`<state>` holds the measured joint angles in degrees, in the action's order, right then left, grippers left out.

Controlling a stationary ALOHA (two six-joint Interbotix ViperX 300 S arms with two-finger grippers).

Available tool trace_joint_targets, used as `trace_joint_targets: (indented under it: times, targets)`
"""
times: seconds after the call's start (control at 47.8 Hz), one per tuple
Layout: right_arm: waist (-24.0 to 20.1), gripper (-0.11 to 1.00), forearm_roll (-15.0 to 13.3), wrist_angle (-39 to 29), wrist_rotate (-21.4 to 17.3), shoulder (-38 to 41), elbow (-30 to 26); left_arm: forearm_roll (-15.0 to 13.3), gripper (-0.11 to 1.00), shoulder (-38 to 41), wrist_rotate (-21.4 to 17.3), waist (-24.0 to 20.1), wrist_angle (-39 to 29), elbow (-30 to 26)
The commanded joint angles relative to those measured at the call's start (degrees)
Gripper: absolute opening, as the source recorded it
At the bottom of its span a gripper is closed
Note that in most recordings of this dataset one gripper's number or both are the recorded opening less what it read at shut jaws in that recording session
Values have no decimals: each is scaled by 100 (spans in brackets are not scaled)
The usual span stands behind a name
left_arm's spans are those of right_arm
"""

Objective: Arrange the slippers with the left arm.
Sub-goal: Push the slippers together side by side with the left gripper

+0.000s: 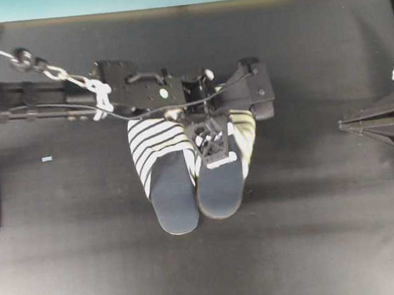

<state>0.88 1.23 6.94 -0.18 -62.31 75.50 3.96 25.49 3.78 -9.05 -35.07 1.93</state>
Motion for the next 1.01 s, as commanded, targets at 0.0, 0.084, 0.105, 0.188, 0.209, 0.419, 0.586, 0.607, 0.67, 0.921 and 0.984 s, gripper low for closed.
trace_joint_targets:
  times: [0.0, 0.084, 0.105, 0.188, 0.209, 0.419, 0.586, 0.607, 0.67, 0.921, 0.984]
  targets:
    - [-35, 0, 9, 26, -18, 18, -35, 18, 1, -35, 176, 35, 44, 44]
    - [-35, 0, 9, 35, -18, 0, -44, 18, 1, -62, 272, 44, 44, 141]
    - [-35, 0, 0, 35, -9, -9, -44, 18, 1, -70, 290, 44, 44, 167]
    - [-35, 0, 9, 26, -9, -18, -53, 18, 1, -123, 413, 62, 44, 272]
    - [-35, 0, 9, 35, -9, -26, -44, 18, 1, -132, 457, 70, 44, 290]
    - [-35, 0, 9, 26, 0, -44, -53, 18, 1, -290, 835, 193, 0, 369]
    - [-35, 0, 9, 26, 9, -53, -44, 18, 1, -343, 940, 281, -97, 316]
    - [-35, 0, 0, 26, 9, -53, -44, 18, 1, -343, 967, 290, -97, 316]
    - [-35, 0, 9, 26, 18, -53, -44, 18, 1, -343, 1028, 290, -44, 316]
    - [-35, 0, 9, 26, 9, -44, -26, 18, 1, -343, 976, 193, 211, 334]
    - [-35, 0, 0, 26, 0, -53, -26, 18, 1, -343, 967, 158, 202, 360]
